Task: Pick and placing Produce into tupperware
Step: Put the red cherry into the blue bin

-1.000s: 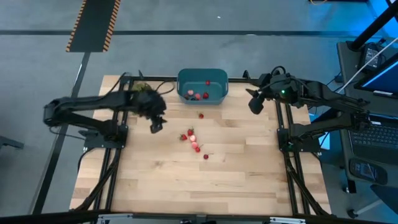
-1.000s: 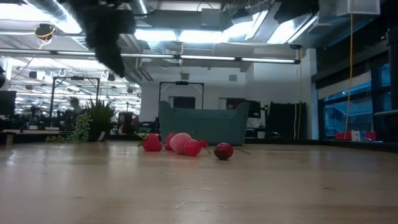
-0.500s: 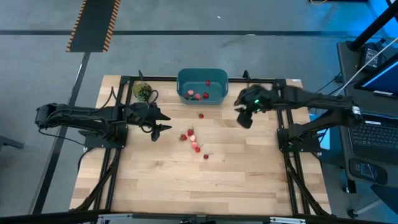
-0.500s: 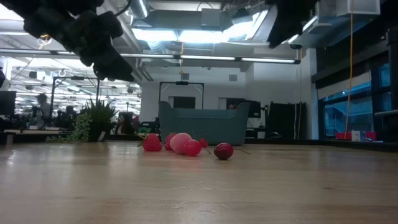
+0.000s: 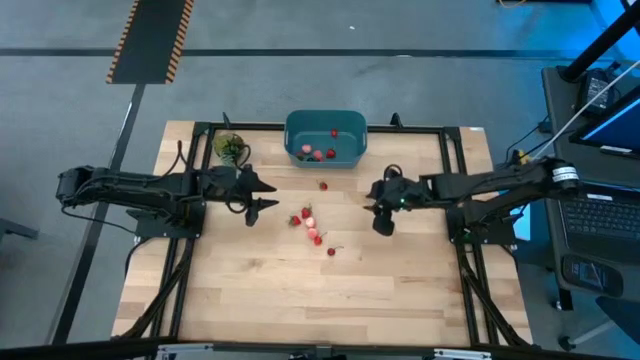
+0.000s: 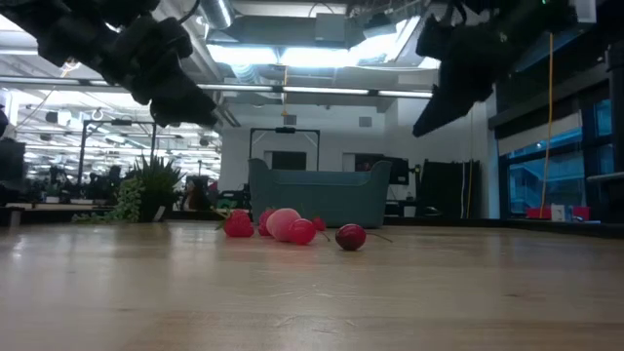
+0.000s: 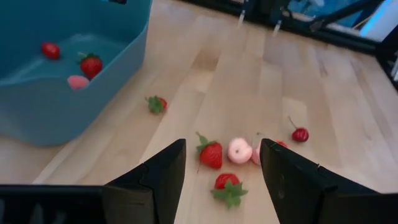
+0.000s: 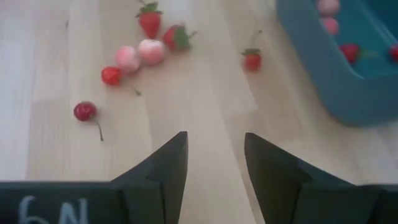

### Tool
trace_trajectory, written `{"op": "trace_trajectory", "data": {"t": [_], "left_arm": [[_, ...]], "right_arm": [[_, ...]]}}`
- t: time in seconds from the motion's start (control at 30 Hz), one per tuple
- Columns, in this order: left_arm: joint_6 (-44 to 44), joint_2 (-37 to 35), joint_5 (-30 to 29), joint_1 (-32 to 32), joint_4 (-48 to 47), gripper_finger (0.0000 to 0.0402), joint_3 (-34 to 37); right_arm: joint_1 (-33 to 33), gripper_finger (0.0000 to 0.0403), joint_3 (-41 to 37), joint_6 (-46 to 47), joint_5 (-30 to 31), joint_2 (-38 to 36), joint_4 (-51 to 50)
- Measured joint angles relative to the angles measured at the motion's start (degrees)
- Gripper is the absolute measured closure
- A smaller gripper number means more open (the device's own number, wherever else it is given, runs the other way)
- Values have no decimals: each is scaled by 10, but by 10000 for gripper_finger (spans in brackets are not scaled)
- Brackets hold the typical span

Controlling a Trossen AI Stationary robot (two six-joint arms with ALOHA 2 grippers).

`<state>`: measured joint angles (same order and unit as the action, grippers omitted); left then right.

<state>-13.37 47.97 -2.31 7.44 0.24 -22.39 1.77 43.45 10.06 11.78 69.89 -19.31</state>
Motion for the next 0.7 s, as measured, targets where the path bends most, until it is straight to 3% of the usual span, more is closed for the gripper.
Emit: {"op": "trace_trajectory", "data": {"t": [0.13, 0.3, 0.47, 0.7], "left_arm": [[0, 0, 0, 0, 6, 204, 0], [0, 0, 0, 0, 7, 204, 0], [0, 0, 0, 0, 8, 204, 0], [0, 0, -2, 0, 9, 204, 0]], "right_arm": [[11, 242, -70, -11, -2, 0, 127], [22, 242, -138, 41, -57, 5, 275], [47, 242, -141, 58, -60, 49, 290], [76, 242, -69, -8, -61, 165, 305]]}}
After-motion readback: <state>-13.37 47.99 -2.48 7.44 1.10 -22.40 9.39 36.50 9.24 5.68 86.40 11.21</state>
